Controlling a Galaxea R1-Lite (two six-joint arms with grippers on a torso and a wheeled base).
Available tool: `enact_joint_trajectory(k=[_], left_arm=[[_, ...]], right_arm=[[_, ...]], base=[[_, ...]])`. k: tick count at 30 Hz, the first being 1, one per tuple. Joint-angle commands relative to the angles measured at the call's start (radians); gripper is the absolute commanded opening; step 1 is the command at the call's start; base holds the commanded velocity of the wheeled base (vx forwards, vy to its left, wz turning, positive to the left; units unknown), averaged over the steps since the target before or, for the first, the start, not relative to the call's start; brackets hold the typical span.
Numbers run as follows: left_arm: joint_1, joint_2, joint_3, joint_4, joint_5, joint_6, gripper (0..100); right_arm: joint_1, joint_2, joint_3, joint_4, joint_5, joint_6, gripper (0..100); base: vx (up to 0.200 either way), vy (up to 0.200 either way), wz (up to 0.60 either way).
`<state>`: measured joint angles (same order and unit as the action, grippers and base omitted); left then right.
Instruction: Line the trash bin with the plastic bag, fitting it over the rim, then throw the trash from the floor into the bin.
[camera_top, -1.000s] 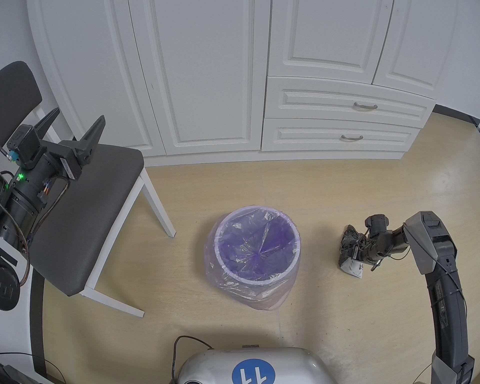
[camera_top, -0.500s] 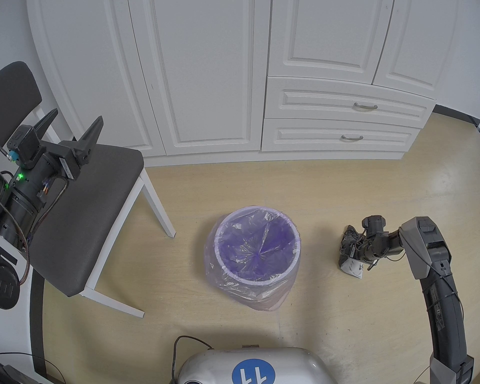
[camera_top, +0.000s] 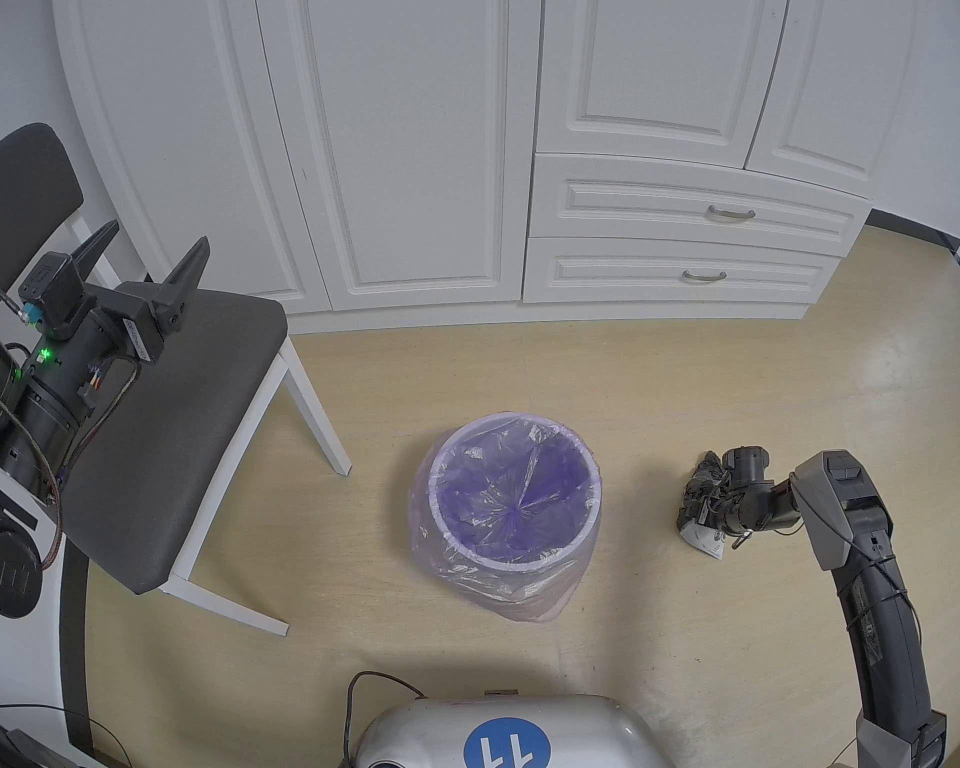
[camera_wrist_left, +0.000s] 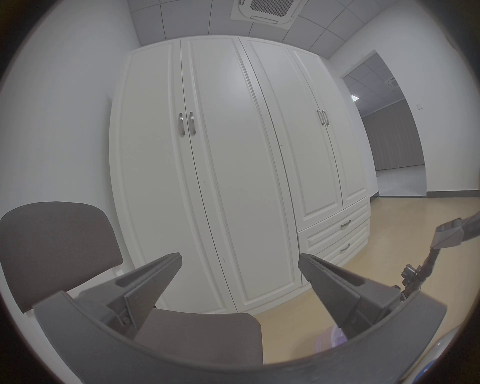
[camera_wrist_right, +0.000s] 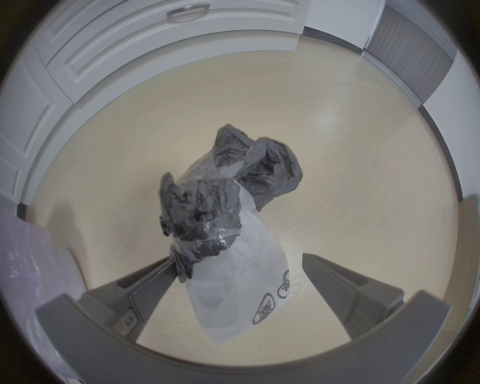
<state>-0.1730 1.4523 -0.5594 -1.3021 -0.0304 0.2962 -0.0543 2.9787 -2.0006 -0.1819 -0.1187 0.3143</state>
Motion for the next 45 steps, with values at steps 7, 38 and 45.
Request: enact_joint_trajectory(k=[7,38,45], left_arm=[[0.0,0.01,-0.002,0.0,-0.002,0.001,100],[-0.01,0.132,0.001,-0.002,0.003,0.072,100],[-0.008,0.137,0.009,-0.002,0.004,0.063,100]], right_arm=[[0.004,0.042,0.001,-0.051,0.001,-0.055,100],[-0.021,0.028,0.001,-0.085,-0.033,-0.076,0],[-0.041,-0.017,0.001,-0.083,-0.091,0.097,0]], base=[[0.0,0.0,0.0],[0.0,0.0,0.0],[0.0,0.0,0.0]])
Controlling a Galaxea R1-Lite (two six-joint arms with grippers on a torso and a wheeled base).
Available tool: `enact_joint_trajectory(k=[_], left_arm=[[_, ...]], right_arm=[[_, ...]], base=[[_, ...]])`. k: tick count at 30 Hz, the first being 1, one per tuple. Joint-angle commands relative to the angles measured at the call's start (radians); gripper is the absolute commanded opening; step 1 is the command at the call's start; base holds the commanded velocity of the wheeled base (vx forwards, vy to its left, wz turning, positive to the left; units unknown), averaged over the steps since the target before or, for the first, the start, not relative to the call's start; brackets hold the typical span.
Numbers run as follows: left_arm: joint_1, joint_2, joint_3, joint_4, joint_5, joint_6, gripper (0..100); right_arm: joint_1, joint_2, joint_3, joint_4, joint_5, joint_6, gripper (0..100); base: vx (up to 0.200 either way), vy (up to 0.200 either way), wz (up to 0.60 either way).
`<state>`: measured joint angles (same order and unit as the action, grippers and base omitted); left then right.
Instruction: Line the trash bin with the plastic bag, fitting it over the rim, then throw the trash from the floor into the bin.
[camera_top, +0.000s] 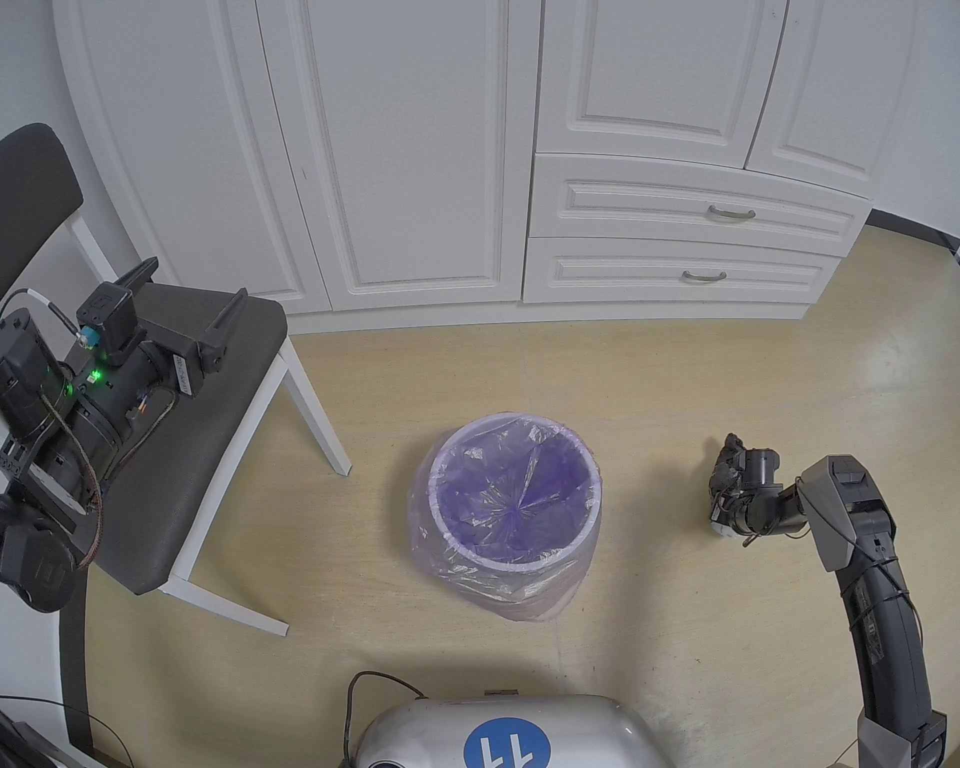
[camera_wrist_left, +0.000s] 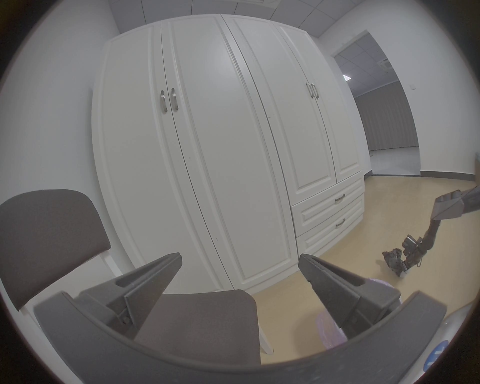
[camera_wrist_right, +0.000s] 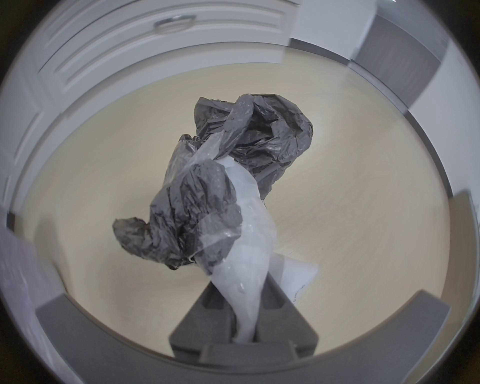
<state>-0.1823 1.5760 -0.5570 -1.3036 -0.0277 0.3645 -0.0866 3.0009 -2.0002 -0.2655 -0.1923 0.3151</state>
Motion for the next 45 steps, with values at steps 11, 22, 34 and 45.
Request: enact_joint_trajectory(k=[11,22,34,45], left_arm=[[0.011,0.082,0.026,0.0,0.005,-0.022,100],[0.004,0.17,0.057,-0.043,0.009,-0.018,100],[-0.054,0.303,0.052,-0.224,0.15,-0.01,100],[-0.083,0.271,0.072,-0.227,0.157,-0.009,100]], right_arm=[[-0.007,-0.168,0.101,-0.003,-0.042,0.372,0],[0.018,-0.347,0.503,-0.313,-0.088,0.493,0],[0.117,-0.385,0.899,-0.77,-0.091,0.414,0],[0.148,-0.393,0.959,-0.776,-0.116,0.407,0]], base=[[0.0,0.0,0.0],[0.0,0.0,0.0],[0.0,0.0,0.0],[0.0,0.0,0.0]])
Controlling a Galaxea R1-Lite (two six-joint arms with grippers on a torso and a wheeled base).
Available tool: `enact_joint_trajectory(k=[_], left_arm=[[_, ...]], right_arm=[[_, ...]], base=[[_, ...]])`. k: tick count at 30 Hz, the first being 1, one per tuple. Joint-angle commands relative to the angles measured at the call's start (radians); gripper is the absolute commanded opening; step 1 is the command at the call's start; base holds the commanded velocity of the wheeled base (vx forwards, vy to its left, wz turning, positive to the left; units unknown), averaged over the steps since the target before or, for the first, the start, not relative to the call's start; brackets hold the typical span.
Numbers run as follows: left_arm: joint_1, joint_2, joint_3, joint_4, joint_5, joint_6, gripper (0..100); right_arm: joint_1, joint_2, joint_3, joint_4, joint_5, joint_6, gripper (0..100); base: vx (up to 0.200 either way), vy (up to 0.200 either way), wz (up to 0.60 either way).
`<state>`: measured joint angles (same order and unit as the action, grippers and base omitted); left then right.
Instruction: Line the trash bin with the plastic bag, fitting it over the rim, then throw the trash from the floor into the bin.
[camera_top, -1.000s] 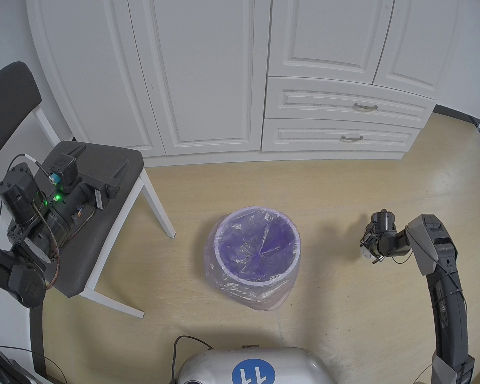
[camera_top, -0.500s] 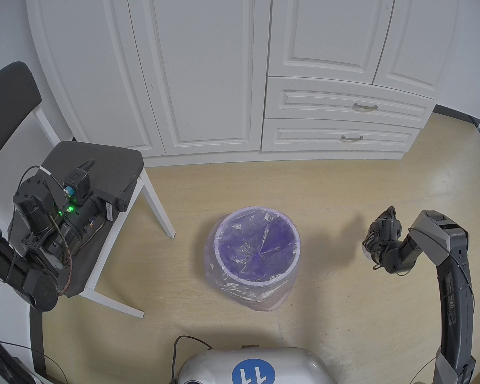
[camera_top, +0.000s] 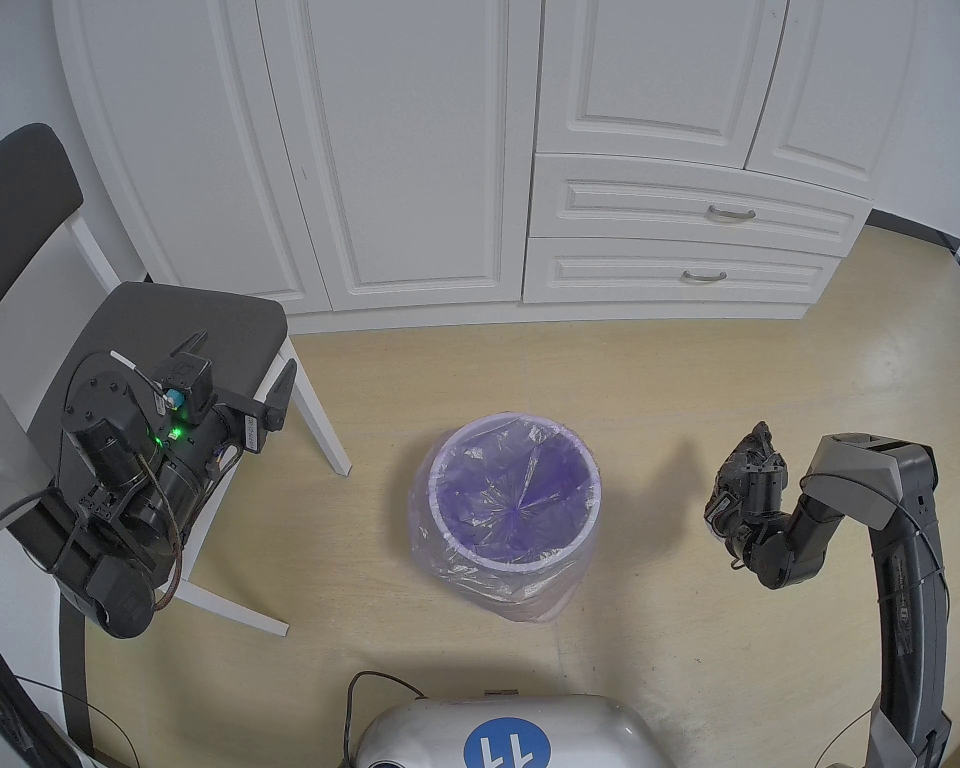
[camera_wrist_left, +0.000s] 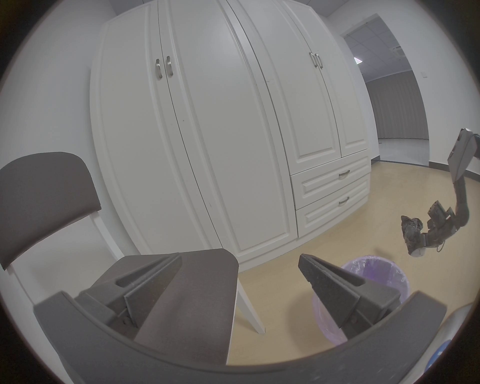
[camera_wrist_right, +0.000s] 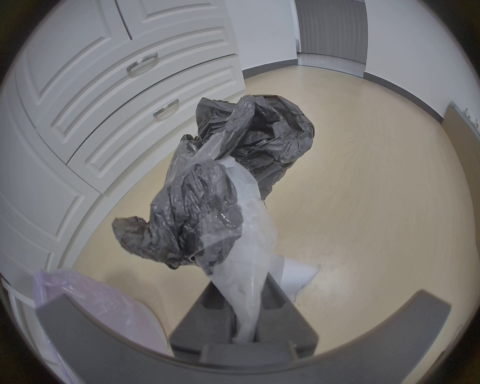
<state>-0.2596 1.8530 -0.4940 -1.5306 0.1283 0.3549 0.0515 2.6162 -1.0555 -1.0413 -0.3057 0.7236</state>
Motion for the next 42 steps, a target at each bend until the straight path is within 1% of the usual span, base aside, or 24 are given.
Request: enact_joint_trajectory(k=[1,10,12,16,17,19,20,22,23,26,27,29,31,35,40,41,42], left_arm=[[-0.007,-0.014,0.014,0.0,0.001,0.001,100],[-0.058,-0.075,0.052,0.001,0.002,0.001,100],[-0.069,-0.106,0.074,0.001,0.002,-0.001,100],[-0.059,-0.14,0.111,0.003,0.028,-0.008,100],[-0.049,-0.152,0.144,0.001,0.057,-0.019,100],[-0.049,-0.152,0.144,0.001,0.057,-0.019,100],[-0.035,-0.173,0.195,0.001,0.082,-0.059,100],[-0.036,-0.196,0.212,0.001,0.088,-0.085,100],[-0.04,-0.216,0.232,0.001,0.097,-0.091,100],[-0.049,-0.294,0.307,0.001,0.162,-0.096,100],[-0.059,-0.377,0.374,0.003,0.189,-0.096,100],[-0.059,-0.472,0.443,0.004,0.192,-0.096,100],[-0.056,-0.525,0.482,0.004,0.197,-0.097,100],[-0.038,-0.618,0.494,0.087,0.214,-0.154,100],[0.02,-0.661,0.494,0.184,0.221,-0.18,100],[0.02,-0.664,0.494,0.185,0.221,-0.18,100],[0.023,-0.687,0.494,0.214,0.22,-0.189,100]], right_arm=[[0.011,-0.008,0.015,0.0,-0.003,0.0,0],[0.022,-0.011,0.031,0.0,-0.003,-0.004,0],[0.022,-0.015,0.042,-0.002,-0.001,-0.024,0],[0.022,-0.01,0.051,-0.046,0.0,-0.043,0],[0.022,-0.011,0.071,-0.095,0.007,-0.061,0],[0.022,-0.011,0.072,-0.098,0.008,-0.062,0],[0.022,-0.021,0.108,-0.178,0.019,-0.098,0],[0.024,-0.022,0.129,-0.218,0.034,-0.11,0],[0.025,-0.021,0.141,-0.233,0.045,-0.11,0],[0.027,-0.019,0.164,-0.272,0.068,-0.11,0],[0.028,-0.024,0.177,-0.292,0.076,-0.112,0],[0.028,-0.034,0.192,-0.31,0.091,-0.112,0],[0.028,-0.042,0.198,-0.312,0.106,-0.112,0],[0.027,-0.057,0.201,-0.318,0.117,-0.118,0],[0.036,-0.142,0.25,-0.316,0.122,-0.147,0],[0.036,-0.143,0.252,-0.316,0.123,-0.148,0],[0.048,-0.165,0.264,-0.318,0.125,-0.164,0]], base=[[0.0,0.0,0.0],[0.0,0.0,0.0],[0.0,0.0,0.0],[0.0,0.0,0.0],[0.0,0.0,0.0],[0.0,0.0,0.0],[0.0,0.0,0.0],[0.0,0.0,0.0],[0.0,0.0,0.0],[0.0,0.0,0.0],[0.0,0.0,0.0],[0.0,0.0,0.0],[0.0,0.0,0.0],[0.0,0.0,0.0],[0.0,0.0,0.0],[0.0,0.0,0.0],[0.0,0.0,0.0]])
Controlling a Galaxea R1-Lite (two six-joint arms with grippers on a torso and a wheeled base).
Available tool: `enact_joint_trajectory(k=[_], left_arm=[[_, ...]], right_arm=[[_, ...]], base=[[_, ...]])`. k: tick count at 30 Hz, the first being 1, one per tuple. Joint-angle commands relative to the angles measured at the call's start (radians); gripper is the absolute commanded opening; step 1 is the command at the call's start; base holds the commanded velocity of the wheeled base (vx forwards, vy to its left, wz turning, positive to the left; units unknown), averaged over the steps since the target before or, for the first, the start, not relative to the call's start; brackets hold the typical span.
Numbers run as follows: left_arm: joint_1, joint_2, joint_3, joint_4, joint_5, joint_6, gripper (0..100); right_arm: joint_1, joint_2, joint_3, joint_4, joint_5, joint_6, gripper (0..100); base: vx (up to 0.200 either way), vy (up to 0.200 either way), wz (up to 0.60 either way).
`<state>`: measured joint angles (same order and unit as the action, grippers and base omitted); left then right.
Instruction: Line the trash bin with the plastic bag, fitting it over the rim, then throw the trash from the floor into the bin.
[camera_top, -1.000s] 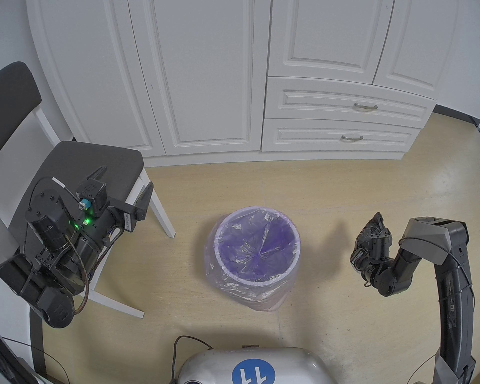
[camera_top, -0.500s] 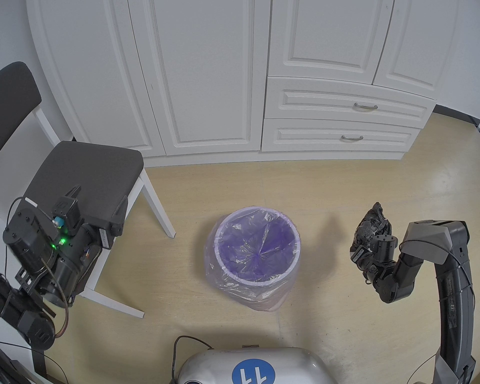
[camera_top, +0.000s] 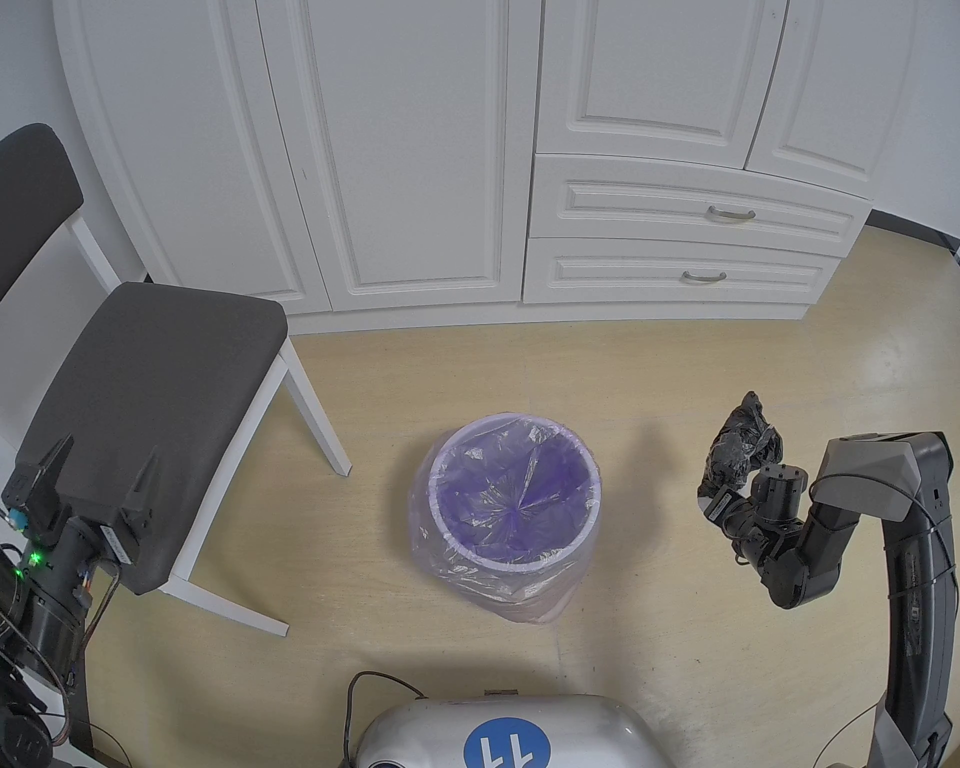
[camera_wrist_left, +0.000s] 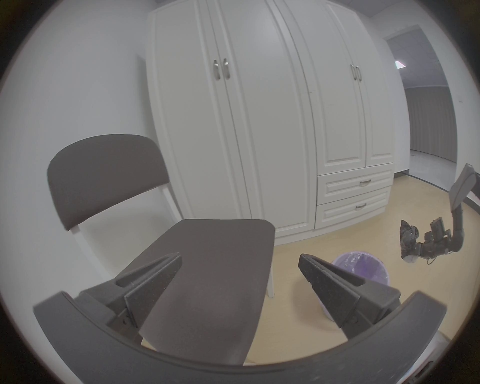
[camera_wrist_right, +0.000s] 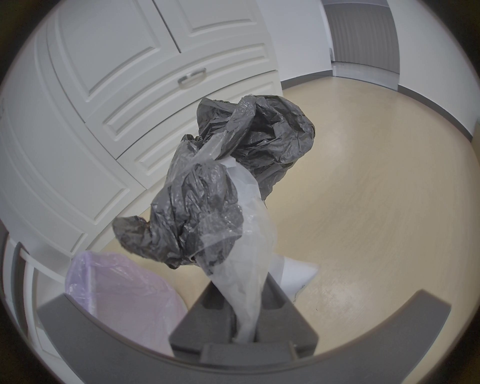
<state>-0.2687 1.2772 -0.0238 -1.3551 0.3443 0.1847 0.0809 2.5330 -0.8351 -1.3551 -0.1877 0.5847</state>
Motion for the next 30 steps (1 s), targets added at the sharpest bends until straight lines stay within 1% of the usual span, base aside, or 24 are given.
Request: enact_joint_trajectory(k=[1,3,4,6,8,11,13,16,17,18,20,21,22,23,24,27,28,29,30], left_arm=[[0.034,-0.119,0.024,0.065,0.002,-0.024,100],[0.034,-0.127,0.024,0.094,0.002,-0.044,100],[0.032,-0.142,0.024,0.12,0.001,-0.079,100],[0.029,-0.154,0.024,0.148,-0.005,-0.113,100],[0.029,-0.154,0.022,0.156,-0.007,-0.12,100],[0.022,-0.134,0.002,0.166,-0.03,-0.169,100],[0.02,-0.122,-0.004,0.165,-0.087,-0.206,100],[0.028,-0.137,-0.033,0.165,-0.222,-0.255,100],[0.029,-0.141,-0.033,0.165,-0.238,-0.264,100],[0.031,-0.154,-0.028,0.166,-0.291,-0.297,100],[0.031,-0.171,-0.022,0.168,-0.355,-0.344,100],[0.031,-0.174,-0.021,0.169,-0.366,-0.352,100],[0.039,-0.179,-0.013,0.168,-0.398,-0.369,100],[0.051,-0.179,-0.015,0.168,-0.413,-0.376,100],[0.051,-0.179,-0.015,0.168,-0.413,-0.376,100],[0.094,-0.177,-0.022,0.169,-0.499,-0.401,100],[0.094,-0.177,-0.022,0.169,-0.499,-0.401,100],[0.111,-0.179,-0.024,0.168,-0.536,-0.426,100],[0.112,-0.179,-0.024,0.168,-0.541,-0.429,100]], right_arm=[[0.023,-0.092,0.05,-0.004,0.008,-0.039,0],[0.028,-0.102,0.054,-0.006,0.007,-0.054,0],[0.039,-0.114,0.059,-0.006,0.007,-0.065,0],[0.053,-0.134,0.079,-0.007,0.004,-0.072,0],[0.057,-0.152,0.093,-0.007,0.002,-0.075,0],[0.063,-0.201,0.117,-0.007,0.004,-0.089,0],[0.065,-0.203,0.117,-0.007,0.004,-0.1,0],[0.056,-0.188,0.11,-0.007,0.004,-0.109,0],[0.054,-0.184,0.11,-0.007,0.004,-0.109,0],[0.051,-0.172,0.106,-0.007,0.004,-0.109,0],[0.043,-0.161,0.102,-0.007,0.007,-0.109,0],[0.042,-0.161,0.102,-0.007,0.007,-0.109,0],[0.04,-0.157,0.097,-0.007,0.007,-0.109,0],[0.04,-0.155,0.091,-0.007,0.007,-0.109,0],[0.04,-0.155,0.091,-0.007,0.007,-0.109,0],[0.046,-0.16,0.09,-0.006,0.007,-0.111,0],[0.046,-0.16,0.09,-0.006,0.007,-0.111,0],[0.046,-0.163,0.087,-0.006,0.007,-0.111,0],[0.046,-0.165,0.087,-0.006,0.007,-0.111,0]], base=[[0.0,0.0,0.0],[0.0,0.0,0.0],[0.0,0.0,0.0],[0.0,0.0,0.0],[0.0,0.0,0.0],[0.0,0.0,0.0],[0.0,0.0,0.0],[0.0,0.0,0.0],[0.0,0.0,0.0],[0.0,0.0,0.0],[0.0,0.0,0.0],[0.0,0.0,0.0],[0.0,0.0,0.0],[0.0,0.0,0.0],[0.0,0.0,0.0],[0.0,0.0,0.0],[0.0,0.0,0.0],[0.0,0.0,0.0],[0.0,0.0,0.0]])
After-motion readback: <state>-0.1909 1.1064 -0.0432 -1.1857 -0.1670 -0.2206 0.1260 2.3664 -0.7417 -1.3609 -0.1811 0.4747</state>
